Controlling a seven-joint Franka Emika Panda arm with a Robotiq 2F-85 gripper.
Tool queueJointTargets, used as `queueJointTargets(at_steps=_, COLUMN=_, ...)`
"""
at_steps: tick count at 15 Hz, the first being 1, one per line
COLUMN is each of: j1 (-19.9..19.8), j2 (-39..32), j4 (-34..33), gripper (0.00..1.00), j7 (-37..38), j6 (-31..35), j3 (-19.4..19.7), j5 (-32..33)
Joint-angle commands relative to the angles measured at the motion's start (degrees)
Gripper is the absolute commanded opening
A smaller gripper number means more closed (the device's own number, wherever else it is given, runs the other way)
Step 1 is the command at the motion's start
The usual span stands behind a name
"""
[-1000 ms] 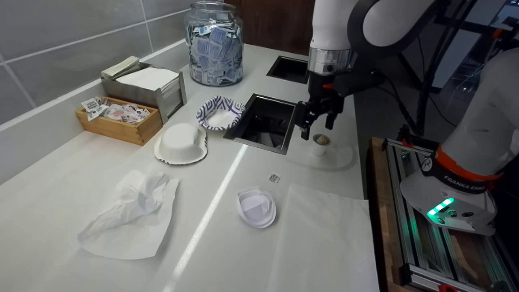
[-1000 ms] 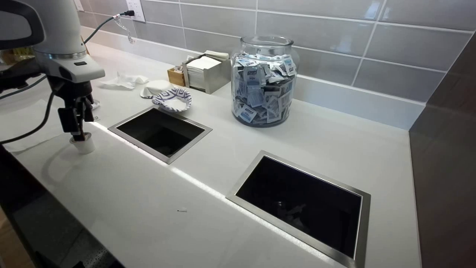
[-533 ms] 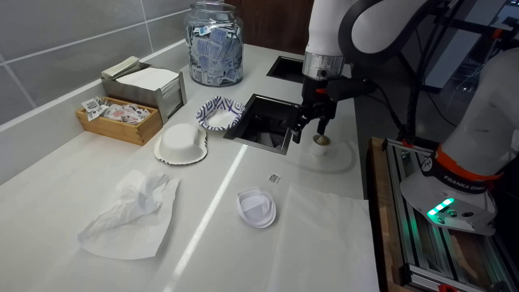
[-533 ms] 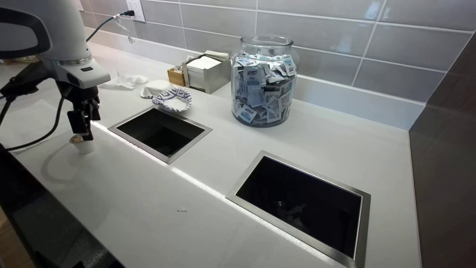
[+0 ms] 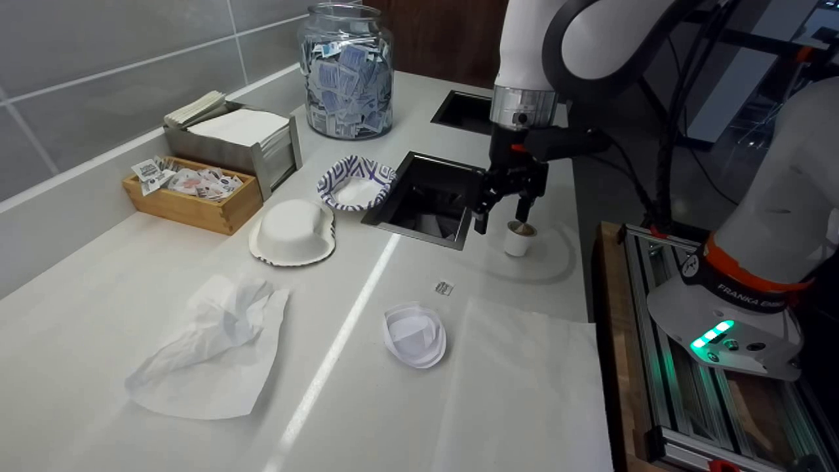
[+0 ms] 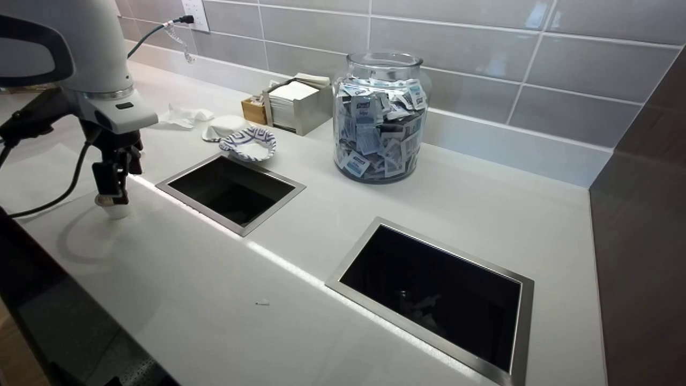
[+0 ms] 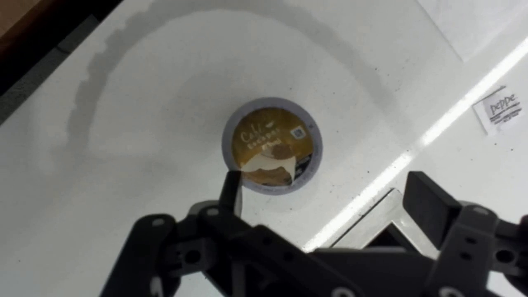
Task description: Pick up the small plastic cup and throw it in the disposal opening on the left
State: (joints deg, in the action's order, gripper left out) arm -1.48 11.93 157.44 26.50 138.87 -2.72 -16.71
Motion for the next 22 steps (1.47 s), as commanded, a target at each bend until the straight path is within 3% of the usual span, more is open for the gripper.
queueJointTargets(at_steps=1, j1=-0.73, j2=-0.12, j4=-0.07, gripper=1.00, j7=2.67, j6=-4.42, j3=0.33, j5=1.60)
queueJointTargets(at_steps=7, j1=-1.20, j2=-0.10, j4=-0.09, gripper=1.00, j7=2.67, j6=-7.85, j3=0.60, j5=1.50)
queueJointTargets(at_steps=22, j1=-0.85, j2=-2.69, j4=-0.06, gripper=0.96, j7=-1.90, j6=-3.76, j3=1.31, j5=0.07)
